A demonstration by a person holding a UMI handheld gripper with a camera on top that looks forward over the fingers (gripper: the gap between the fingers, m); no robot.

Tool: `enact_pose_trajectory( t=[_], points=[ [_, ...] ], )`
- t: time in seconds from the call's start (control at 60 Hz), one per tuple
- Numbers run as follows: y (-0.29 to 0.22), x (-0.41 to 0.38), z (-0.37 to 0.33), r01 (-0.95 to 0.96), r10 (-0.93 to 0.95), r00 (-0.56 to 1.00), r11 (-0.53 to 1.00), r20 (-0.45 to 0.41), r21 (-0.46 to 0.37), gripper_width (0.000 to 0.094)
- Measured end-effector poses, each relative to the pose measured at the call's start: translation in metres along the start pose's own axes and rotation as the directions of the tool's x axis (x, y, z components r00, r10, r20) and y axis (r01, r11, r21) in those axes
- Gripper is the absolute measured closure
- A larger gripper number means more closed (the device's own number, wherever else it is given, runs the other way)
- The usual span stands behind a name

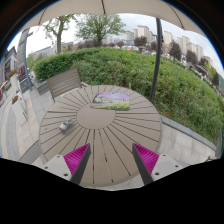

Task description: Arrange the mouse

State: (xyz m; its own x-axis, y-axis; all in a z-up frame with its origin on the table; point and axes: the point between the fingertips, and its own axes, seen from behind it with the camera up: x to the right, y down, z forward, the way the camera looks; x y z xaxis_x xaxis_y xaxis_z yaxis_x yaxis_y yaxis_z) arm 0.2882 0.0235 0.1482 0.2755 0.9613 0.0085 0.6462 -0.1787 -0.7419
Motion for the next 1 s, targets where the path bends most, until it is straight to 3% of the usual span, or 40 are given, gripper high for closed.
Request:
enact_pose_trajectory(
  t=[0.533, 1.0],
  points=[
    [0.023, -0.224, 0.05, 0.035, -0.032, 0.994, 0.999, 0.103, -0.029, 0.0076],
    [0.025, -0.279, 0.163, 0.016, -0.019, 0.997, 0.999, 0.077, 0.043, 0.0074]
  ],
)
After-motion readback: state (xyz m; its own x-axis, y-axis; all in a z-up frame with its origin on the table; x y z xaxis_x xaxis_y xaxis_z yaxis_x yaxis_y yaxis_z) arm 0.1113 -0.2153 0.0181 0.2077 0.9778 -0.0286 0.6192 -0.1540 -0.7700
